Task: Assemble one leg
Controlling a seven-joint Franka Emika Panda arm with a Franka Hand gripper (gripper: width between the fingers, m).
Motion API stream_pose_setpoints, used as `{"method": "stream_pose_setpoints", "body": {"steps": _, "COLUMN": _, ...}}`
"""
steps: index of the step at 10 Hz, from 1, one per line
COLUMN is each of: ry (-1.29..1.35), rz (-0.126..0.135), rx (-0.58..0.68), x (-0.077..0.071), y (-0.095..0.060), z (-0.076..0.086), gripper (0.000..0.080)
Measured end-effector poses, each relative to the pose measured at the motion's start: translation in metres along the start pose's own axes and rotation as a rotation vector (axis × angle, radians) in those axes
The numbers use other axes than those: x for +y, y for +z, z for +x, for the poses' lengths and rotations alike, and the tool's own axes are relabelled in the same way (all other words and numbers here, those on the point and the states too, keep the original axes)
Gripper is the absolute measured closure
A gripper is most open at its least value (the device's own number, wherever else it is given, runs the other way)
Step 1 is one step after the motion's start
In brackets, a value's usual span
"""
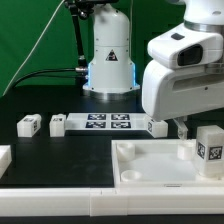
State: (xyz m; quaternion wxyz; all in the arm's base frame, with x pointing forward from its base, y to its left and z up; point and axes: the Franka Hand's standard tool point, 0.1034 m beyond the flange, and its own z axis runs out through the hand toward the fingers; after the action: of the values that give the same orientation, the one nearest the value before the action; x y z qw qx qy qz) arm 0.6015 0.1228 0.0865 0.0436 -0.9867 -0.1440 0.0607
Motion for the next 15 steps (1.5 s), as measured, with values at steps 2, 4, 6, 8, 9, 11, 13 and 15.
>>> {"method": "stream_pose_setpoints", "body": {"steps": 2, "ry": -0.003, "rz": -0.002, "rx": 0.011, "x": 0.003, "y": -0.002, "z": 0.003, "gripper": 0.0150}}
{"method": "stream_pose_setpoints", "body": {"steps": 4, "ry": 0.002, "rz": -0.004, "rx": 0.017, "x": 0.012, "y": -0.002, "z": 0.006, "gripper": 0.0150}}
{"method": "stream_pose_setpoints", "body": {"steps": 6, "ry": -0.023, "rz": 0.000, "rx": 0.012, "x": 0.021, "y": 0.002, "z": 0.005, "gripper": 0.0150}}
{"method": "stream_pose_setpoints", "body": {"steps": 8, "ry": -0.027, "rz": 0.001, "rx": 0.011, "x": 0.022, "y": 0.003, "z": 0.004, "gripper": 0.0150}}
{"method": "stream_pose_setpoints", "body": {"steps": 9, "ry": -0.027, "rz": 0.001, "rx": 0.010, "x": 0.022, "y": 0.003, "z": 0.004, "gripper": 0.0278}}
{"method": "stream_pose_setpoints", "body": {"steps": 11, "ry": -0.027, "rz": 0.001, "rx": 0.010, "x": 0.022, "y": 0.003, "z": 0.004, "gripper": 0.0416}}
{"method": "stream_pose_setpoints", "body": {"steps": 13, "ry": -0.027, "rz": 0.001, "rx": 0.010, "x": 0.022, "y": 0.003, "z": 0.004, "gripper": 0.0510}}
{"method": "stream_pose_setpoints", "body": {"steps": 15, "ry": 0.013, "rz": 0.002, "rx": 0.010, "x": 0.021, "y": 0.003, "z": 0.004, "gripper": 0.0509}}
